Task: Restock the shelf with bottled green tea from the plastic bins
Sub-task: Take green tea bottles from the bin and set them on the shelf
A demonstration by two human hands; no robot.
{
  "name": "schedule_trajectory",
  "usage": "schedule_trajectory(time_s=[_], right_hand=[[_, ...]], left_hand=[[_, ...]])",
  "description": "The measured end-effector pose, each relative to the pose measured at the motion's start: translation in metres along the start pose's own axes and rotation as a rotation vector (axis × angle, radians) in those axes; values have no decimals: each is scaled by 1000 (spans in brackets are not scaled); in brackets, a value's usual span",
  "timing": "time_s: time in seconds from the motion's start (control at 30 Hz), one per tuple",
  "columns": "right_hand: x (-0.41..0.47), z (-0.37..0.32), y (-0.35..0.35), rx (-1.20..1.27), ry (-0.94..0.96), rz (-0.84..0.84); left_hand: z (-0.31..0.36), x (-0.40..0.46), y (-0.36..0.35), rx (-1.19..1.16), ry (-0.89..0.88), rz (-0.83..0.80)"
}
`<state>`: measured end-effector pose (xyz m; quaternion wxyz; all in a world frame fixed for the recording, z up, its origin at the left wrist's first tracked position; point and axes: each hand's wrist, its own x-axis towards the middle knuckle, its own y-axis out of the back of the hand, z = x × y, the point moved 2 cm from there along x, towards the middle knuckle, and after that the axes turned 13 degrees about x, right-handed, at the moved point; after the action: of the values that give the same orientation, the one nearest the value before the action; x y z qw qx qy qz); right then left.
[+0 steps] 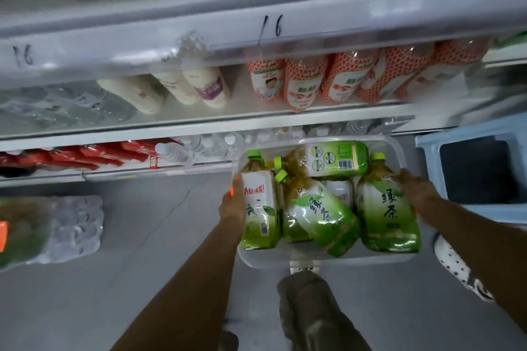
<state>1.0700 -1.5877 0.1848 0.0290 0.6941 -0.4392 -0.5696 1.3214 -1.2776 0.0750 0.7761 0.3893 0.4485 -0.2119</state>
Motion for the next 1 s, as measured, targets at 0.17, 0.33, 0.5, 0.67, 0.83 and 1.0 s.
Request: schedule_trajectory(time_s=[0.17,0.33,0.5,0.67,0.83,1.0], right_hand=[[-27,12,-5,13,105,195],[-68,17,-24,-85,470,291],[-128,20,-74,-279,809,45],[-131,17,-117,-488,610,-51],[-123,8,-124,-688,584,-11],[-114,5,-116,-653,609,-86]], left_hand=[[38,-128,15,204,-72,137],[16,-164,5,300,-216,184],[28,-159,-1,412,-256,254],[43,-148,-14,483,-271,296],[48,-143,-15,656,-285,367],[47,-139,-5,628,-313,309]])
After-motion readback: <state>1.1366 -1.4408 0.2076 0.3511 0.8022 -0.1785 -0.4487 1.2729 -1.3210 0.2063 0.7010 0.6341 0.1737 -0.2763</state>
